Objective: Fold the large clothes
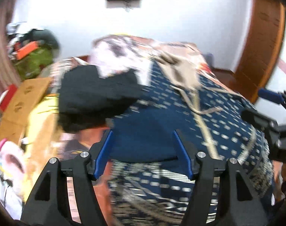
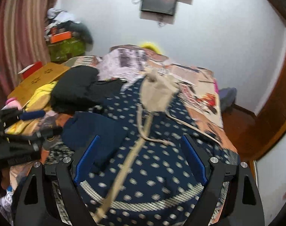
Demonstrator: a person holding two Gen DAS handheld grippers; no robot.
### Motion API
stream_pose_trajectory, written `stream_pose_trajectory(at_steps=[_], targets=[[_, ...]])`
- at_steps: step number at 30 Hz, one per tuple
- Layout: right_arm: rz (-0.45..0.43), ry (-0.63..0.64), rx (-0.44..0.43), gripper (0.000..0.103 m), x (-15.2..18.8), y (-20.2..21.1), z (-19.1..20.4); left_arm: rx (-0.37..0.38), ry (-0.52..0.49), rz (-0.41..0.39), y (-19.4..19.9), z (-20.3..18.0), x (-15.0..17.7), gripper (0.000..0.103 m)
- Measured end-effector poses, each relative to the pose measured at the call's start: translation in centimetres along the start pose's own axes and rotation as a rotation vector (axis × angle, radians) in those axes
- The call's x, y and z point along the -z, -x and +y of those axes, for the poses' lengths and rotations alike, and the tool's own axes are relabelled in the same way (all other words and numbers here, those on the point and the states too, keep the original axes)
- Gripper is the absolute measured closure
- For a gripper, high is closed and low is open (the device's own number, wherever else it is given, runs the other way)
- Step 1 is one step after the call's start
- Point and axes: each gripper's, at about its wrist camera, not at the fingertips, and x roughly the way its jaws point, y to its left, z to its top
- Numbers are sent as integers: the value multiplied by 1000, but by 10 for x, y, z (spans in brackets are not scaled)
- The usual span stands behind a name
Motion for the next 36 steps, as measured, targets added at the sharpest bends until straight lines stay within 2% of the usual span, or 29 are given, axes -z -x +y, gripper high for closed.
stream_pose_trajectory(at_steps=[4,8,15,19,21,25,27,28,29,30,31,32,36], targets=[[16,100,-65,18,-11,-19,34,-98,57,-28,4,44,-1,38],[77,197,-126,18,-14,-47,72,-155,114,-22,8,76,10,38],[223,325,-230,20,-7,-103,130,-194,205,18,6,117,35,38],[322,351,-258,21,0,-134,152,-211,213,42,3,126,47,38],[363,366,-246,23,4,-150,161,-216,214,52,0,128,53,38],[430,371,-231,35,13,-175,169,-221,212,71,-8,131,60,38],[427,373,-212,41,15,-179,170,-215,213,85,-13,132,63,38],[415,378,-202,48,15,-179,170,-211,215,93,-17,132,65,38],[404,382,-196,60,15,-178,170,-206,218,99,-20,132,66,38],[403,376,-206,67,14,-177,170,-201,221,105,-22,132,67,38],[406,360,-224,81,13,-176,169,-196,225,112,-25,132,68,38],[406,344,-235,89,12,-175,167,-192,227,115,-27,132,69,38],[356,279,-258,93,2,-159,157,-176,232,133,-34,130,73,38]])
